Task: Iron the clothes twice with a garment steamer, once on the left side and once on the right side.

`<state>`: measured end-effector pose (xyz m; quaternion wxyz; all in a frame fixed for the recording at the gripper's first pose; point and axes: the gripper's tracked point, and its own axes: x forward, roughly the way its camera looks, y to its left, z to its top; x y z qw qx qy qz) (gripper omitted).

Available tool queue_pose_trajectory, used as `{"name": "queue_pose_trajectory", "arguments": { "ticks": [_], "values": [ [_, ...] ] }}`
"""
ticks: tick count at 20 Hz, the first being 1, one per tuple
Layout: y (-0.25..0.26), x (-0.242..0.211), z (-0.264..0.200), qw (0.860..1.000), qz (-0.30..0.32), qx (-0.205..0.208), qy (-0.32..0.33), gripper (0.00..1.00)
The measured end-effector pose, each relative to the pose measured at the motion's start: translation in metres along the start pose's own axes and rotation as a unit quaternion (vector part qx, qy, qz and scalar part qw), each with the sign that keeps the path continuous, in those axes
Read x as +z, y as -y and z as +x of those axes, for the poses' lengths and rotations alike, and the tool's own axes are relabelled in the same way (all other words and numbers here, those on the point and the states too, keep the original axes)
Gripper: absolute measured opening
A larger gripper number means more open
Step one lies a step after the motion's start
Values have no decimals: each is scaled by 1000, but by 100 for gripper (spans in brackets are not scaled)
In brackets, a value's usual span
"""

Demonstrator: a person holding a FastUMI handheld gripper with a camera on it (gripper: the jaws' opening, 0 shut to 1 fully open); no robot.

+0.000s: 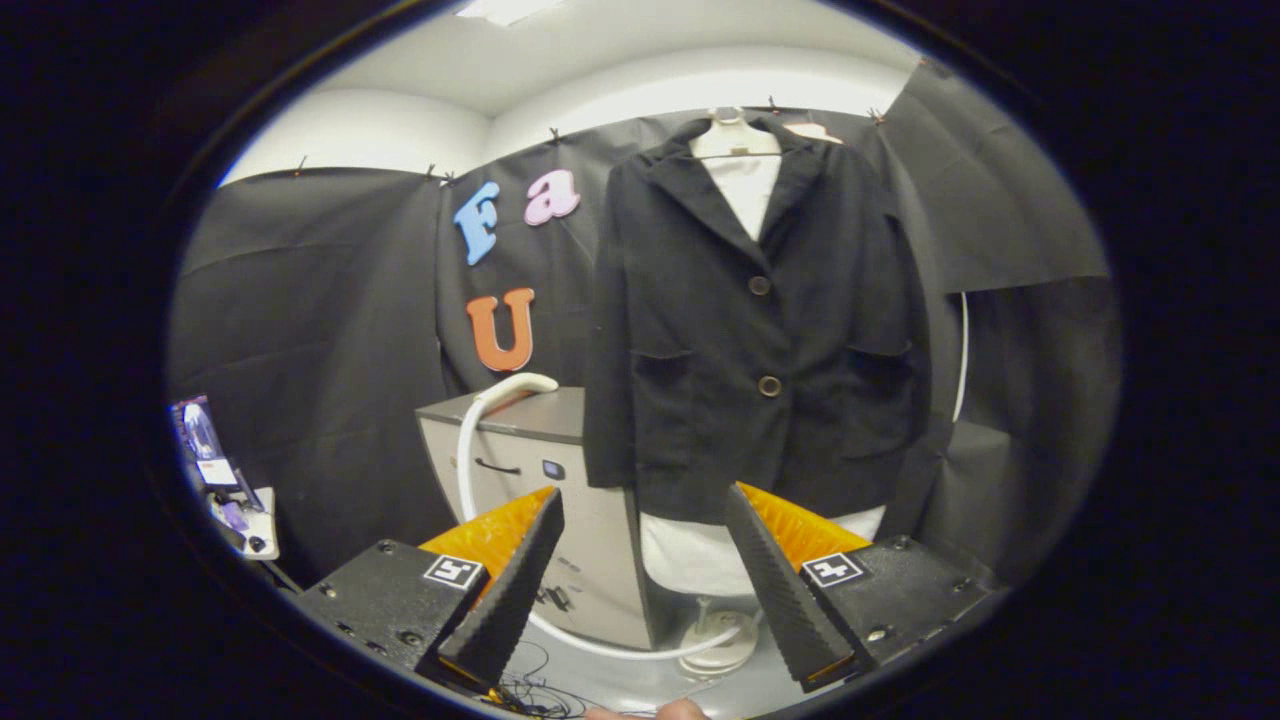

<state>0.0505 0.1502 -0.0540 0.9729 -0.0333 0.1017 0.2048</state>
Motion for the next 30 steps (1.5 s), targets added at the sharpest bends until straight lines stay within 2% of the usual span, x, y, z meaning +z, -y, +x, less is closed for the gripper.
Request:
{"name": "queue_pose_trajectory", "arguments": {
  "ticks": [9, 15, 17, 21, 27, 30],
  "values": [
    [-136, 27, 101, 999, 3, 15, -43, 100],
    [-189, 53, 173, 995, 21, 40, -86, 100],
    [-210, 53, 205, 991, 36, 61, -112, 100],
    [-239, 56, 279, 985, 54, 78, -146, 100],
    [-260, 44, 391, 979, 21, 54, -194, 100],
    [-265, 29, 433, 971, 31, 35, -234, 98]
  ]
}}
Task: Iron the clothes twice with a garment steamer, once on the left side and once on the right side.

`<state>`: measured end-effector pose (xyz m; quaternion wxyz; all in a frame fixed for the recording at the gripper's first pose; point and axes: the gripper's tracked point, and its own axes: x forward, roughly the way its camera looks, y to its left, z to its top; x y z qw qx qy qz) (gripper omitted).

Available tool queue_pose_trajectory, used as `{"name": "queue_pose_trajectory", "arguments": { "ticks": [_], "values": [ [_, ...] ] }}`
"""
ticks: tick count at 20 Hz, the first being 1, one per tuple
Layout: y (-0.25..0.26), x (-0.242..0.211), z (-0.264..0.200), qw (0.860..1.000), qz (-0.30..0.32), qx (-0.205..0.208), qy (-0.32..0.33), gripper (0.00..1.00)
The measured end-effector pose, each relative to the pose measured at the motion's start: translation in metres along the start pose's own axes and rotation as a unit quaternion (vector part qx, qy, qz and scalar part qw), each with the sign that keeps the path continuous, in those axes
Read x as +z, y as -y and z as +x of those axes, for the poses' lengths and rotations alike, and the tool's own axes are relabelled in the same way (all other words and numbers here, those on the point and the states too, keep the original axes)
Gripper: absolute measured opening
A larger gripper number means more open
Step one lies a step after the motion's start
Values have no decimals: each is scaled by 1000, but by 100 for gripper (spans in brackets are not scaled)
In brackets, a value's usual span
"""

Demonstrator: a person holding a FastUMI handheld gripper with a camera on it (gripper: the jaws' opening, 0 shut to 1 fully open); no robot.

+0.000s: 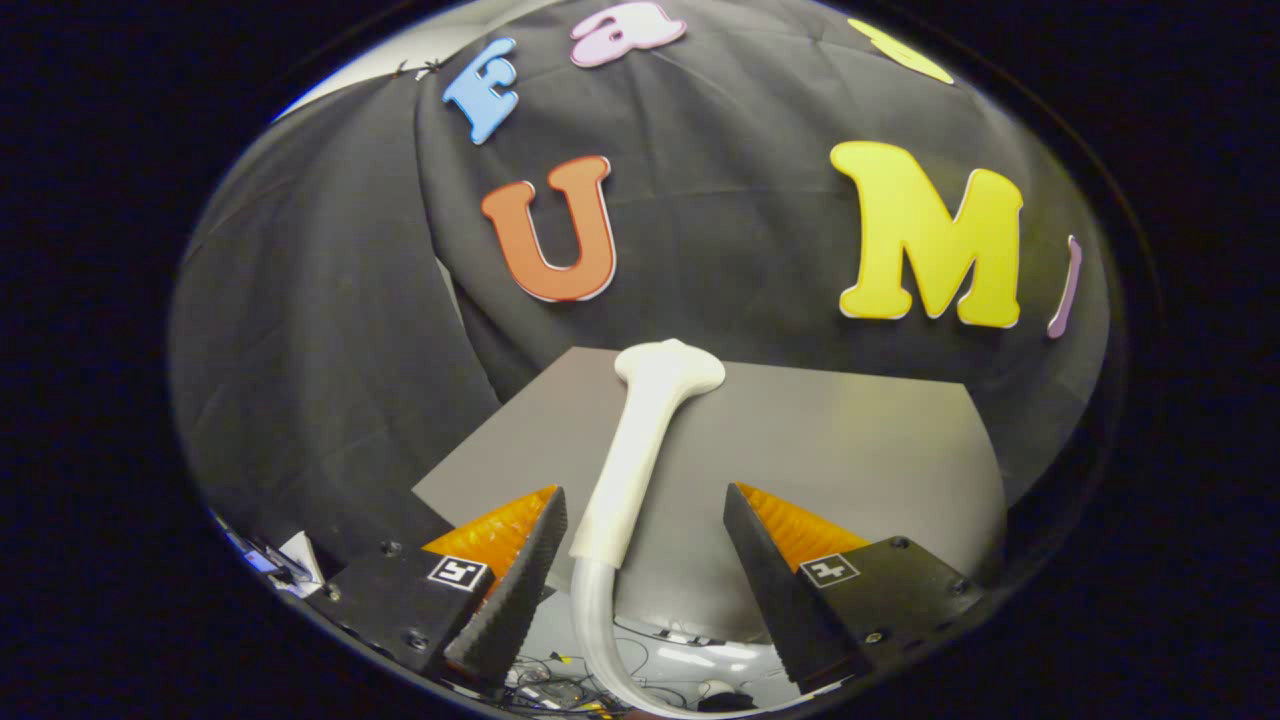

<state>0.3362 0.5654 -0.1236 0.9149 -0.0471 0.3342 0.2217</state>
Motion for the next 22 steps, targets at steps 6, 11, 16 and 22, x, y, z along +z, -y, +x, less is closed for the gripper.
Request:
{"name": "queue_pose_trajectory", "arguments": {
  "ticks": [6, 11, 16, 22],
  "values": [
    [1, 6, 54, 999, -19, -40, -30, 86],
    [0, 1, 68, 998, 7, -41, -56, 77],
    [-9, -5, 74, 997, 11, -42, -59, 57],
    [-16, -5, 71, 998, 50, -1, -44, 39]
  ]
}}
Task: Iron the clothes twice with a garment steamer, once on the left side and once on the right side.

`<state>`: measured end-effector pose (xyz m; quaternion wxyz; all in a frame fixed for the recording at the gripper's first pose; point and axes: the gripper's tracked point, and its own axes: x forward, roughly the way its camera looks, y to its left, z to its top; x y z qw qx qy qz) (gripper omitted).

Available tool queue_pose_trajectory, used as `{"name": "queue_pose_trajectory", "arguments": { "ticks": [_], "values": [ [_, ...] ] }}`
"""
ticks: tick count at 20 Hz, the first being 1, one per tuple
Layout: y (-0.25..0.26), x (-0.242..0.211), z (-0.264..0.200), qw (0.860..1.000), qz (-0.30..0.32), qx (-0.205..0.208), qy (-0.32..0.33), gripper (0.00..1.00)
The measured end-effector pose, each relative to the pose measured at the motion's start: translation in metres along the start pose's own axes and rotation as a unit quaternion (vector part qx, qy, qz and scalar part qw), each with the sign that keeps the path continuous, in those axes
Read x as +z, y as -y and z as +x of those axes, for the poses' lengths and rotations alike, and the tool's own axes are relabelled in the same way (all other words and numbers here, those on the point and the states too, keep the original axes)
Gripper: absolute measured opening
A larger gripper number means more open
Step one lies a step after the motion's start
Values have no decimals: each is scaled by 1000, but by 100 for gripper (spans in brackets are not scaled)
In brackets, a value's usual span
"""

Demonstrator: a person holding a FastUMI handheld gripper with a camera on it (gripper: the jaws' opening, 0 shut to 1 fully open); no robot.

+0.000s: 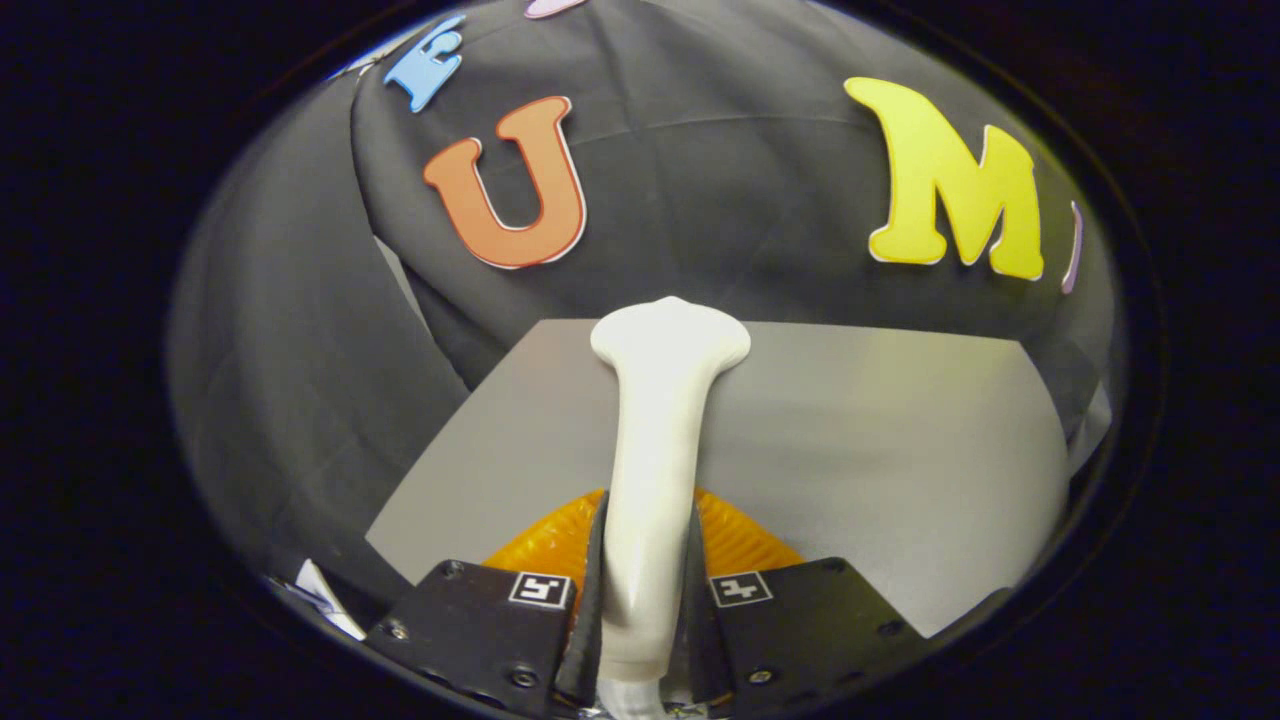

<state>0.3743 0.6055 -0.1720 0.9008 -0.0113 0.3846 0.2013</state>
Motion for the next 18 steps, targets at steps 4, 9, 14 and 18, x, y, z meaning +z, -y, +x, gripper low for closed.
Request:
{"name": "queue_pose_trajectory", "arguments": {
  "ticks": [4, 9, 14, 18],
  "values": [
    [1, -5, -21, 1000, -3, 14, 13, 33],
    [4, -5, -66, 998, -6, 42, 44, 31],
    [14, -4, -129, 993, -14, 67, 94, 31],
    [40, -11, -185, 990, -20, 58, 129, 31]
  ]
}}
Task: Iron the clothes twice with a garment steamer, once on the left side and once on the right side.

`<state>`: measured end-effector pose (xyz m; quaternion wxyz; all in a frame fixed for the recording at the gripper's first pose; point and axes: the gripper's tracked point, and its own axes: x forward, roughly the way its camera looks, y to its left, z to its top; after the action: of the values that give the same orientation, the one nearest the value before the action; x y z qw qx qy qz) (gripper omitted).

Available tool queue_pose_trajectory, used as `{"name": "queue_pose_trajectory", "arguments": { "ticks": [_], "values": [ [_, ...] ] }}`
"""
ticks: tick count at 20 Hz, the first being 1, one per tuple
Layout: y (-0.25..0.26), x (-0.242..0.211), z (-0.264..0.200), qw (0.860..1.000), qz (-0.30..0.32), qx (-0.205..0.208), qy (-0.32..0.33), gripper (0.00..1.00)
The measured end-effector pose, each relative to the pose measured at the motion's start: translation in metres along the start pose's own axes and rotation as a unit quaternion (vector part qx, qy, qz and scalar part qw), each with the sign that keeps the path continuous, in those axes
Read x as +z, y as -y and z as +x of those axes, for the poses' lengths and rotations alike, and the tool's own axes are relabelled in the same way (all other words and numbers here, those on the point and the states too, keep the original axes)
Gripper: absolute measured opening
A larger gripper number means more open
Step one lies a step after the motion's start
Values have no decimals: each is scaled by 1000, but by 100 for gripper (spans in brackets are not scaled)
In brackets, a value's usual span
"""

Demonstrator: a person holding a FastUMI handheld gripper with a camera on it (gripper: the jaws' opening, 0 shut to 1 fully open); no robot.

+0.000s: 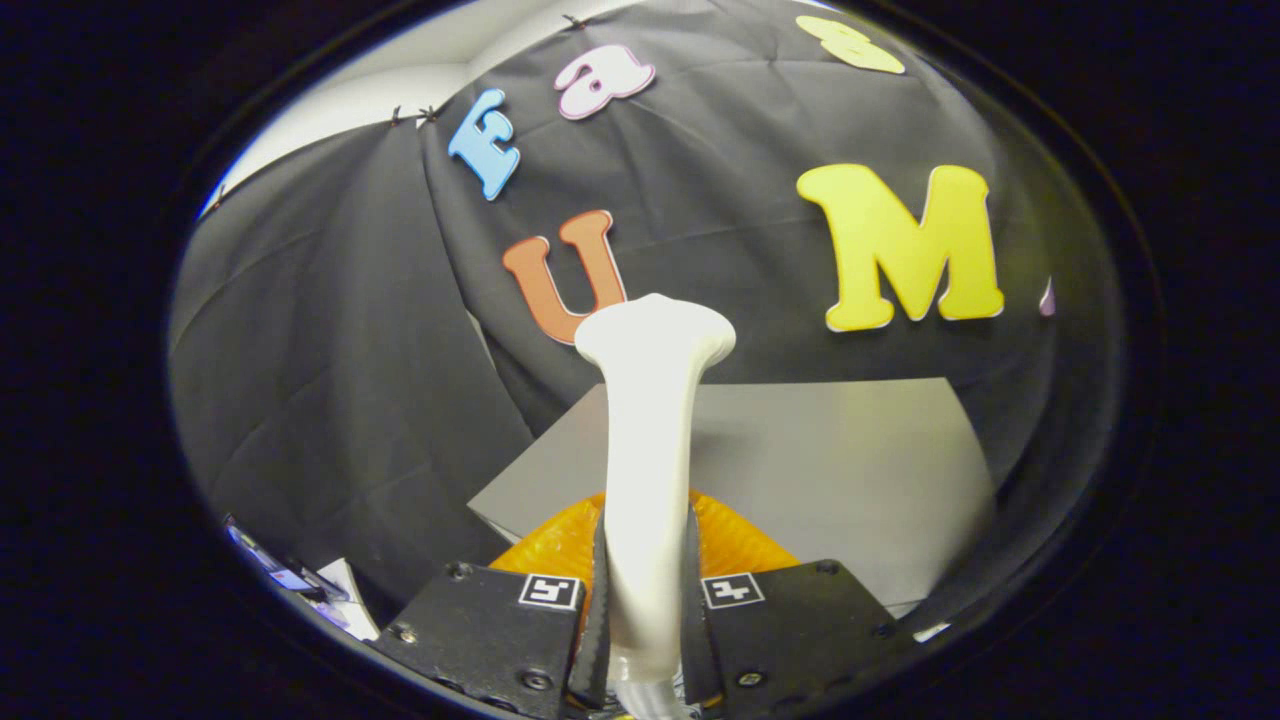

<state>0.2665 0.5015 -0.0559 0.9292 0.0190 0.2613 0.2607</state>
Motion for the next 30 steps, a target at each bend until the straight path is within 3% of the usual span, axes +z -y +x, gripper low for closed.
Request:
{"name": "queue_pose_trajectory", "arguments": {
  "ticks": [10, 18, 25, 30],
  "values": [
    [66, 16, -177, 992, 1, -45, 120, 31],
    [128, 63, -292, 955, -18, -157, 250, 31],
    [163, 88, -324, 928, -63, -218, 297, 31],
    [186, 113, -316, 924, -89, -228, 294, 31]
  ]
}}
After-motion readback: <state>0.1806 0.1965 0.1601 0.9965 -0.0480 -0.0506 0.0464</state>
